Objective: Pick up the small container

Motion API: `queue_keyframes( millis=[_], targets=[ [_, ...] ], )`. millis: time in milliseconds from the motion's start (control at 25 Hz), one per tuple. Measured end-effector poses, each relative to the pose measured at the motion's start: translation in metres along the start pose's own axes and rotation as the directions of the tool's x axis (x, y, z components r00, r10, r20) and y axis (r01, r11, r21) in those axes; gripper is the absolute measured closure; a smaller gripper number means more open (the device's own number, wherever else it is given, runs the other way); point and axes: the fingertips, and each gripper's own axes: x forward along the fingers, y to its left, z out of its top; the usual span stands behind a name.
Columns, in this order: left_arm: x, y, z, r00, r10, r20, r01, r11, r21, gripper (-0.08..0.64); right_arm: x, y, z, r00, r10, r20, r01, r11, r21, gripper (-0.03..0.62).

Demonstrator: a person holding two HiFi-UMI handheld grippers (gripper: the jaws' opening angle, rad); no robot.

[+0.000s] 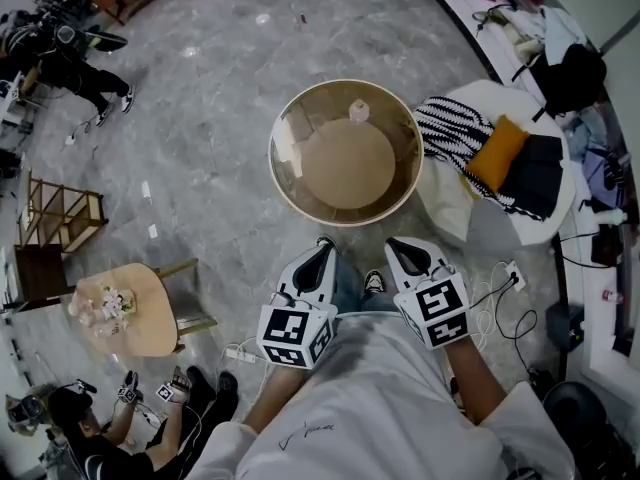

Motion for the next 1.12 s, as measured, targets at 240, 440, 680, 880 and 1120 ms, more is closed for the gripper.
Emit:
queue_keyframes(
  millis=[240, 440, 680, 880, 1120],
  targets=[
    [0.016, 0.036, 0.019, 0.999, -0.036, -0.022, 0.036, 0.999, 0.002, 0.543, 0.039, 0.001, 0.030, 1.000, 0.009, -0.015, -0.010, 1.000, -0.016, 0.577],
    [0.029, 0.064, 0.032, 0.997, -0.062, -0.037, 0.062, 0.998, 0.010, 0.543, 0.065, 0.002, 0.047, 0.999, 0.011, -0.037, -0.012, 0.999, -0.030, 0.577],
    [0.044, 0.090, 0.037, 0.993, -0.101, -0.058, 0.101, 0.995, 0.000, 0.543, 0.089, -0.001, 0.056, 0.998, 0.001, -0.066, -0.005, 0.998, -0.055, 0.577],
    [0.055, 0.108, 0.042, 0.988, -0.140, -0.071, 0.140, 0.990, -0.007, 0.543, 0.109, -0.003, 0.062, 0.996, -0.011, -0.093, 0.004, 0.997, -0.075, 0.577],
    [0.064, 0.124, 0.035, 0.980, -0.171, -0.100, 0.172, 0.985, -0.002, 0.543, 0.129, 0.006, 0.064, 0.994, 0.008, -0.109, -0.017, 0.996, -0.086, 0.577]
  ],
)
